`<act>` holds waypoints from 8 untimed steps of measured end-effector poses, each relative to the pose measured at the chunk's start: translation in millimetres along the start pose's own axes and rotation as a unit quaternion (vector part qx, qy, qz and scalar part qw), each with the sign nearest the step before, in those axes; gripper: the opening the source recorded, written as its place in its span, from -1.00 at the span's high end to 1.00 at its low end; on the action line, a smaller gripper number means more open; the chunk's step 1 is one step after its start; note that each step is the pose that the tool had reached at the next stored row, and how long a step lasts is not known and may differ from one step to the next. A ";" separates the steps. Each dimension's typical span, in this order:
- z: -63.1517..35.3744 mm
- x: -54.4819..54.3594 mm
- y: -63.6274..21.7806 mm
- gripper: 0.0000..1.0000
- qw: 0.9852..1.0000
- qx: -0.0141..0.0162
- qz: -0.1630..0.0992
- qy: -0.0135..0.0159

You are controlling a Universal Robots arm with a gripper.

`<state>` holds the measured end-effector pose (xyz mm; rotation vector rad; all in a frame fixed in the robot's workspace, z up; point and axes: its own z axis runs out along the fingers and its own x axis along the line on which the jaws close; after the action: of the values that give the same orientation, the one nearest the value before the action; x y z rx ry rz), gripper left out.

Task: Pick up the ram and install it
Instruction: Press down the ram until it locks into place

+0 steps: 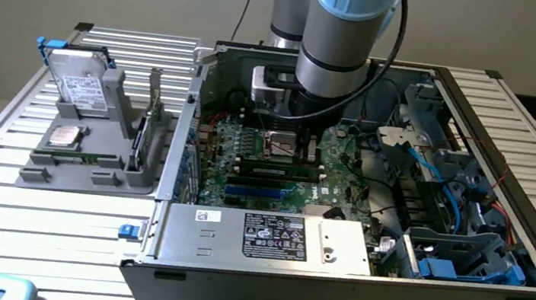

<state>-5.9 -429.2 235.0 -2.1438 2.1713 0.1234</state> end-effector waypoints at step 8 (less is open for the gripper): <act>9.1 1.4 0.0 0.79 1.000 0.000 0.000 0.000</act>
<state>-5.9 -429.5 225.8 -2.1439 2.1712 0.1233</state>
